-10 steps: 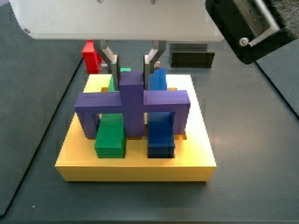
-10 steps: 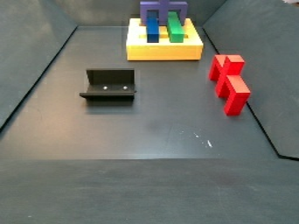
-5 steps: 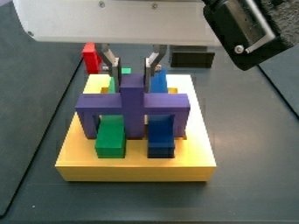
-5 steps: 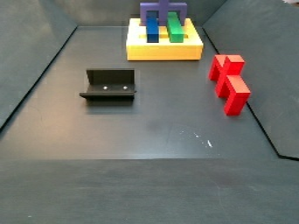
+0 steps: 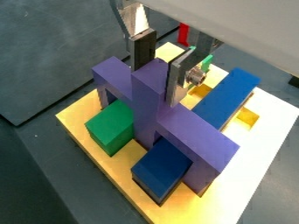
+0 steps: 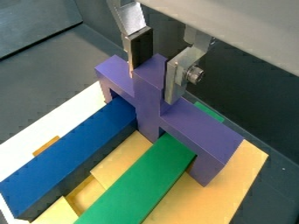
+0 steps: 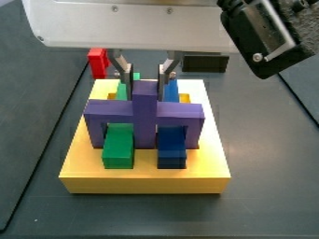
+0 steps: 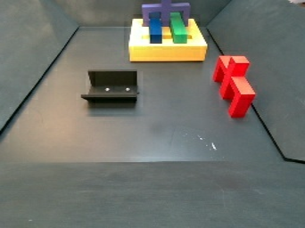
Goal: Pick up the purple object. Move up. Move to above the board. Insert the purple object.
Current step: Insert the purple object.
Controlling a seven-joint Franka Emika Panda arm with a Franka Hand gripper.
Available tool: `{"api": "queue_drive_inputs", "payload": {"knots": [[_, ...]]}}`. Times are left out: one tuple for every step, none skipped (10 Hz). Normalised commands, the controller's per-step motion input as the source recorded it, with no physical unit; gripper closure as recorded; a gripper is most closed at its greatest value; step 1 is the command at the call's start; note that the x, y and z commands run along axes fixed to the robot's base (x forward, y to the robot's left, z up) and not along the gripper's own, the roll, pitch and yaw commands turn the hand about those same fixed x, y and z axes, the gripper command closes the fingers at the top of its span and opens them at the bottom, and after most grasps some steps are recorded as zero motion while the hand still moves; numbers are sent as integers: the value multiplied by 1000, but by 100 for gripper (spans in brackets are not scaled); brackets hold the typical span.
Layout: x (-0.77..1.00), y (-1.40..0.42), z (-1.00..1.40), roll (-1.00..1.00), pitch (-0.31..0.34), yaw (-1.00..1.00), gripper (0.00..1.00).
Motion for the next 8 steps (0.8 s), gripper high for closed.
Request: {"api": "queue_drive_inputs", "payload": {"knots": [[391,0,-369,116,0,0,100],[426,-57,-371,186,11,0,100],[334,-117,-454,247,4,0,100],[23,-140,-697,257,-13,0,100],[-91,-46,-877,86,-134,0,100],[-129,0,-734,0,-196,0,100],[0,0,-66,-14,-11,0,100],[0,0,0,0,0,0,100]]}}
